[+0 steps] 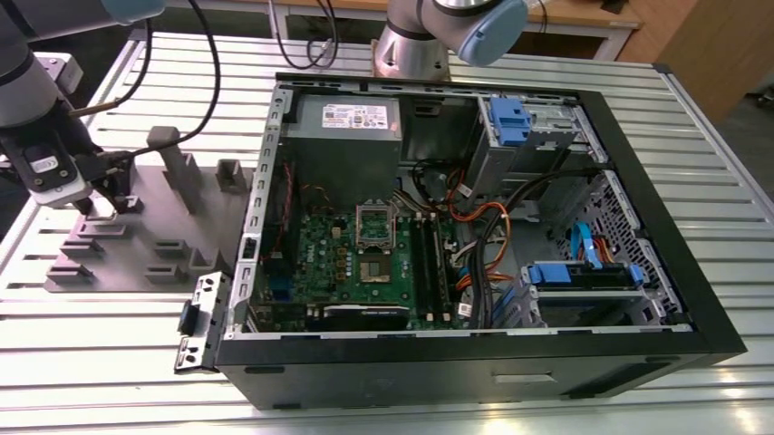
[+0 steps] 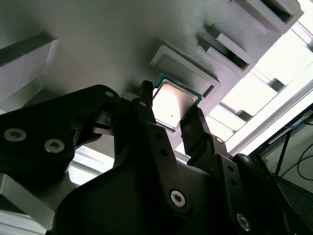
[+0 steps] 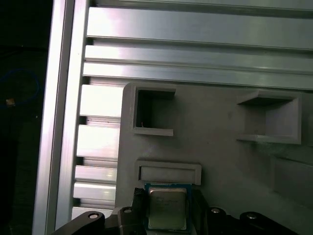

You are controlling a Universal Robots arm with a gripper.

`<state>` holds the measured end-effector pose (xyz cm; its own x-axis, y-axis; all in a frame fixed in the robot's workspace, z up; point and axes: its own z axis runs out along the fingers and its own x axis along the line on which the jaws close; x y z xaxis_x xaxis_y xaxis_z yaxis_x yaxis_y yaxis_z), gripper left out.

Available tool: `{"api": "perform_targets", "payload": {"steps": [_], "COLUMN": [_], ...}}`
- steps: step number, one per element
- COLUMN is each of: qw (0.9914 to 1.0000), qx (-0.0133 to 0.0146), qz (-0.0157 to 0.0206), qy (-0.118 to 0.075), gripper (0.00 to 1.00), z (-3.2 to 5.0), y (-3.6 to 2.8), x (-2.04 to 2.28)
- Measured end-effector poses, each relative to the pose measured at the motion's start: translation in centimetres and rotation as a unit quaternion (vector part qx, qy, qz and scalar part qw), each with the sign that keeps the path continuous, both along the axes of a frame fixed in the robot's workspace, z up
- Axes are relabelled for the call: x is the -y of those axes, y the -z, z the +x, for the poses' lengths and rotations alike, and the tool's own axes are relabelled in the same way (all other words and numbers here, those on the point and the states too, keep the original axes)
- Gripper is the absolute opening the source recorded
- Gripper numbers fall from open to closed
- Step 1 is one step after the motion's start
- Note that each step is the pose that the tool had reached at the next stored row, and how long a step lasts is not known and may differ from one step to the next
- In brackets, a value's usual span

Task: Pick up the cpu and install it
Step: 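Pick up the cpu and move it towards the insertion slot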

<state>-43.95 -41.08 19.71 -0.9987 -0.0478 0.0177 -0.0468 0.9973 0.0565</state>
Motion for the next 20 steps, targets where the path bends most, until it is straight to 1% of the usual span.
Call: {"api": "perform_targets", "payload": {"steps": [5,13,20], "qw": [1.0,1.0,1.0], "qx": [-0.0001,0.0,0.0], "qz": [-0.0001,0.0,0.0], "qy": [0.0,0.0,0.0], "gripper": [0.47,0.47,0.47], "z": [0.0,0.0,0.0], "y": [-0.12,-0.55,-0.66], "x": [0.0,0.0,0.0]}}
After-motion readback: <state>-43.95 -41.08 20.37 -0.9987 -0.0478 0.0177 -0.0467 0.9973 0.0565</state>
